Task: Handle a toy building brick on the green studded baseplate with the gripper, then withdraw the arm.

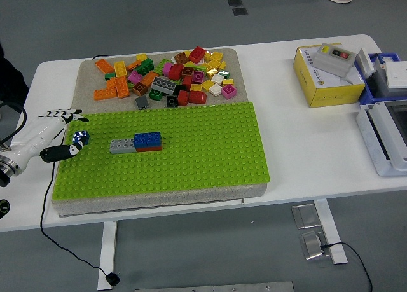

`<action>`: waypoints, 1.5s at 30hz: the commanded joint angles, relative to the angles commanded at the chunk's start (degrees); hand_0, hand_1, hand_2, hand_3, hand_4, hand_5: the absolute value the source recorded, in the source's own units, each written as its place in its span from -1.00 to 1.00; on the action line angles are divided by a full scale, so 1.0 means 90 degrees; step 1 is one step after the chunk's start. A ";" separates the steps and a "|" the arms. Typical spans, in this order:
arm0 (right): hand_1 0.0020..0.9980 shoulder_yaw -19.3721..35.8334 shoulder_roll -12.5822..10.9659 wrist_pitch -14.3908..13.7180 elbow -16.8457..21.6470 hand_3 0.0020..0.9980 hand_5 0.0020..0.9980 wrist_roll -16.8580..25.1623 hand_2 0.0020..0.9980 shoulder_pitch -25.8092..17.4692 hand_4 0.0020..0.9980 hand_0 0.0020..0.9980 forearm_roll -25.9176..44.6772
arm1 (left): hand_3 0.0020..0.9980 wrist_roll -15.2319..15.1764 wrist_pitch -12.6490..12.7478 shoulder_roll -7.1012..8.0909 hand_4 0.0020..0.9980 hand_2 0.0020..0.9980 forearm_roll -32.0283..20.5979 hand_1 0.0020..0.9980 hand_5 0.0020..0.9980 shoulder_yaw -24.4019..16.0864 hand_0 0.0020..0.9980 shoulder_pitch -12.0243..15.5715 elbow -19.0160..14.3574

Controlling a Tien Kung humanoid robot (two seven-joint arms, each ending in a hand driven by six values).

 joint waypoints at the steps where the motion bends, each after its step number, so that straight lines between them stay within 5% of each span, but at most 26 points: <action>1: 0.21 0.0002 -0.0001 0.0001 0.0000 0.36 1.00 0.0000 0.38 0.0002 0.05 0.26 -0.0004 | 0.60 -0.0008 0.0018 -0.0021 0.06 0.89 -0.0012 0.90 -0.12 0.0052 0.94 -0.0028 0.0051; 18: 0.21 -0.0085 -0.0026 0.0064 -0.0012 0.35 1.00 0.0091 0.38 0.0064 0.06 0.26 0.0123 | 0.61 -0.0257 0.0323 -0.0613 0.06 0.89 -0.0767 0.90 -0.16 0.1250 0.94 -0.0708 0.1339; 30: 0.21 -0.0241 -0.0054 0.0091 -0.0013 0.35 1.00 0.0186 0.37 0.0123 0.06 0.27 0.0312 | 0.63 -0.0329 0.0110 -0.0753 0.02 0.90 -0.1495 0.91 -0.23 0.1894 0.95 -0.0882 0.1991; 45: 0.21 -0.0415 -0.0099 0.0145 -0.0030 0.36 1.00 0.0322 0.37 0.0171 0.07 0.27 0.0531 | 0.70 -0.0290 -0.0062 -0.0847 0.06 0.93 -0.1729 0.93 -0.27 0.2161 0.95 -0.0977 0.2175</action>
